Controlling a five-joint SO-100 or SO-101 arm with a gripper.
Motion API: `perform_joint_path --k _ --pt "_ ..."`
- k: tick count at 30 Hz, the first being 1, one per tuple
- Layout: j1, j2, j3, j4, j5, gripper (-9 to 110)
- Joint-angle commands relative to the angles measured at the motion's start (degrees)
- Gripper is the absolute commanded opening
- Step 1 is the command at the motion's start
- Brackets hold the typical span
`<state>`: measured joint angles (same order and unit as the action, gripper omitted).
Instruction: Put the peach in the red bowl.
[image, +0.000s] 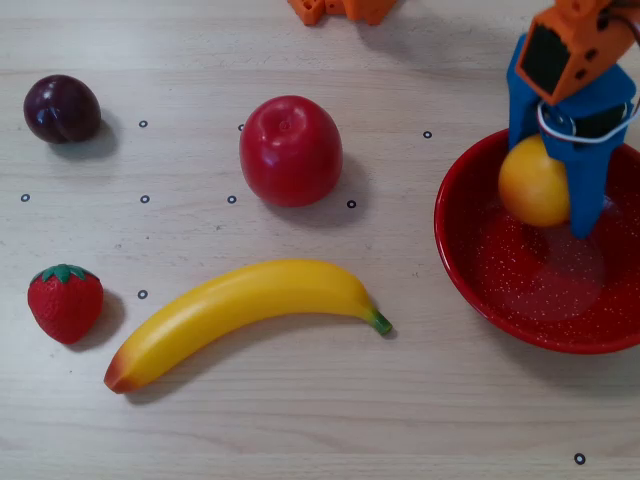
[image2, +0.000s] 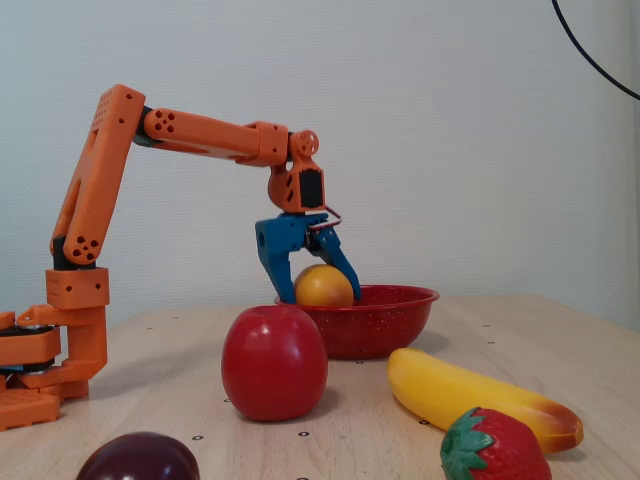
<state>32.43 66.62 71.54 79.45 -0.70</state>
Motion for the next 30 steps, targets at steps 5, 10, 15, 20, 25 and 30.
perform_joint_path --k 5,10,15,20,25,30 --pt "0.26 5.10 -0.53 -2.64 1.85 39" --pt "-0.26 6.50 -2.46 -0.62 1.14 49" --pt "-1.05 7.91 -5.45 0.00 1.58 47" --pt "-2.46 11.43 -10.28 -0.35 0.97 31" --pt "-5.27 18.98 -11.95 -1.05 1.41 0" --pt "-9.05 28.13 -7.12 -0.88 1.76 0"
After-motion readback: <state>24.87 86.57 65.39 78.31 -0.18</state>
